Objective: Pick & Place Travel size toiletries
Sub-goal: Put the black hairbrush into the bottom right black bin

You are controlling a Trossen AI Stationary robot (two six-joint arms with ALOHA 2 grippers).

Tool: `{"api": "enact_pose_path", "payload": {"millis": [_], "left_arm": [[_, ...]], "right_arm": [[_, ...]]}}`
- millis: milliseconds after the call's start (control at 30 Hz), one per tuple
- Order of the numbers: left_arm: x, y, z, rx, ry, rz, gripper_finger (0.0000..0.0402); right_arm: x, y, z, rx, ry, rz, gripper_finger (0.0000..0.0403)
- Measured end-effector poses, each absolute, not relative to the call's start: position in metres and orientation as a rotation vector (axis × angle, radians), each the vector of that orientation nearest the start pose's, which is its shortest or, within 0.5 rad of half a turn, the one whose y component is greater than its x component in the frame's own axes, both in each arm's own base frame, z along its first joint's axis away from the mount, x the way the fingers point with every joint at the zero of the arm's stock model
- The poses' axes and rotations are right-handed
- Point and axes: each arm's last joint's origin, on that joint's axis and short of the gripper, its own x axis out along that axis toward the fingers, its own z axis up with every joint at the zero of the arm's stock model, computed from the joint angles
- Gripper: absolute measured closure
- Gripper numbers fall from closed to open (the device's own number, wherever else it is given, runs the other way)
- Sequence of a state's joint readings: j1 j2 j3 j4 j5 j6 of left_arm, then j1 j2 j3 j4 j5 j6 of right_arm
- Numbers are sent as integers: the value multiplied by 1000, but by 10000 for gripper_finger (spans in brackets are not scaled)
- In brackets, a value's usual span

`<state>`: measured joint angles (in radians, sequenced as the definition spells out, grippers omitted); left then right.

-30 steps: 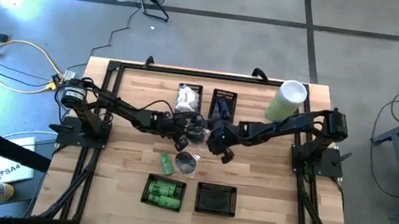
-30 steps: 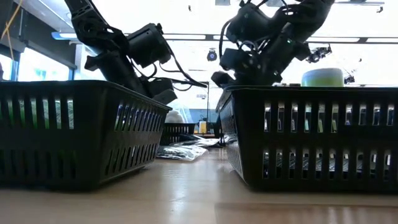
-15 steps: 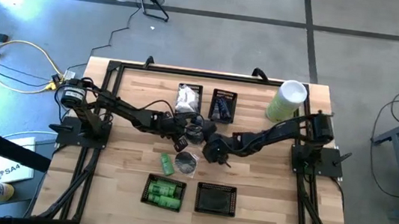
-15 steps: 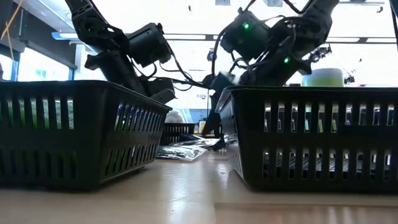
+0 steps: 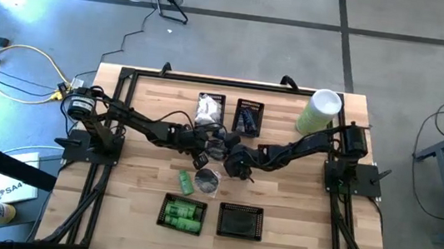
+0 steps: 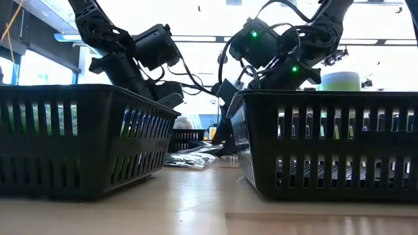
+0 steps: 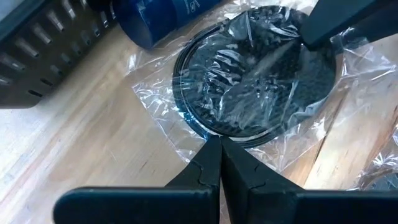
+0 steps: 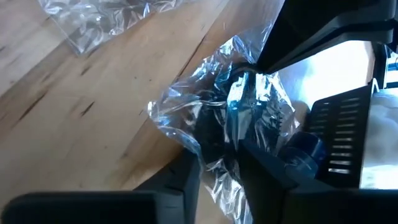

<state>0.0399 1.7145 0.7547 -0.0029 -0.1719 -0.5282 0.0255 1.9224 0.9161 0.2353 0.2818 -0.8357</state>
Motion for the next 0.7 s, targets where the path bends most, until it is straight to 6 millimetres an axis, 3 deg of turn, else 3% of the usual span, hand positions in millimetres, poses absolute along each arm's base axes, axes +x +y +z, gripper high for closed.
{"api": "enact_pose_path", "payload": {"millis": [300, 700], "left_arm": [[302, 17, 120, -421, 884, 443, 401], [304, 17, 121, -426, 852, 436, 401]], "right_arm": [[361, 1, 111, -909, 826, 81, 383], [361, 1, 111, -919, 835, 58, 398]]}}
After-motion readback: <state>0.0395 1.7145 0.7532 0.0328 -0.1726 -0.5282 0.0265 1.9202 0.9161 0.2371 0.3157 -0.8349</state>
